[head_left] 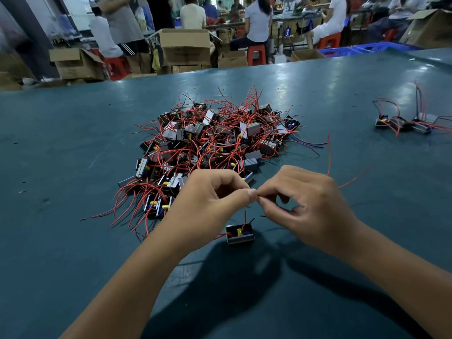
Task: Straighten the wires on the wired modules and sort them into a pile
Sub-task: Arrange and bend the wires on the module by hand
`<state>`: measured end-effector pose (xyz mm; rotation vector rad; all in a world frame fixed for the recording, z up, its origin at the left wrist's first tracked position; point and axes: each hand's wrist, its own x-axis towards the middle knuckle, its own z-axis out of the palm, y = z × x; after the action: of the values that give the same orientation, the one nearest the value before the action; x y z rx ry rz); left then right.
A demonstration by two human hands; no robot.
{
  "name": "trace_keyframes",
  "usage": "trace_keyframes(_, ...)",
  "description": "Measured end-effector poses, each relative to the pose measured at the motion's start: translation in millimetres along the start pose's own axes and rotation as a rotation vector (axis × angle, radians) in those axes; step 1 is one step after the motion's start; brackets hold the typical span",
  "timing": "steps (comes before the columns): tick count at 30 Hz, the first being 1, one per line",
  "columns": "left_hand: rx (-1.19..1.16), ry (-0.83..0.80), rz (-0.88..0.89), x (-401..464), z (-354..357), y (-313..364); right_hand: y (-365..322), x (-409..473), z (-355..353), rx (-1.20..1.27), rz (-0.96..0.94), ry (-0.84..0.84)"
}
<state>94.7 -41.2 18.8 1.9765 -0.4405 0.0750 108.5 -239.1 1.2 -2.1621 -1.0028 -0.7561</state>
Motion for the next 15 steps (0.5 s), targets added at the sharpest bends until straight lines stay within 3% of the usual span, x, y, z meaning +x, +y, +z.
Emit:
trace_keyframes(2,-0.309,-0.040,-0.224,0,3,2,0,0,1,0.012,-0.008,-0.004)
trace_keyframes(4,-0.341,-0.047,-0.264,1,3,1,0,-1,2,0.049,0.021,-0.003)
trace_keyframes(7,0.060,0.056,0.023,2,-4,-4,2,0,0,0.123,0.114,0.010)
trace_keyframes(11,0.402,0.145,0.400,3,-11,-3,4,1,-1,0.173,0.164,0.004)
trace_keyframes(15,0.638,0.205,0.577,4,-10,-7,4,0,1,0.220,0.166,-0.014)
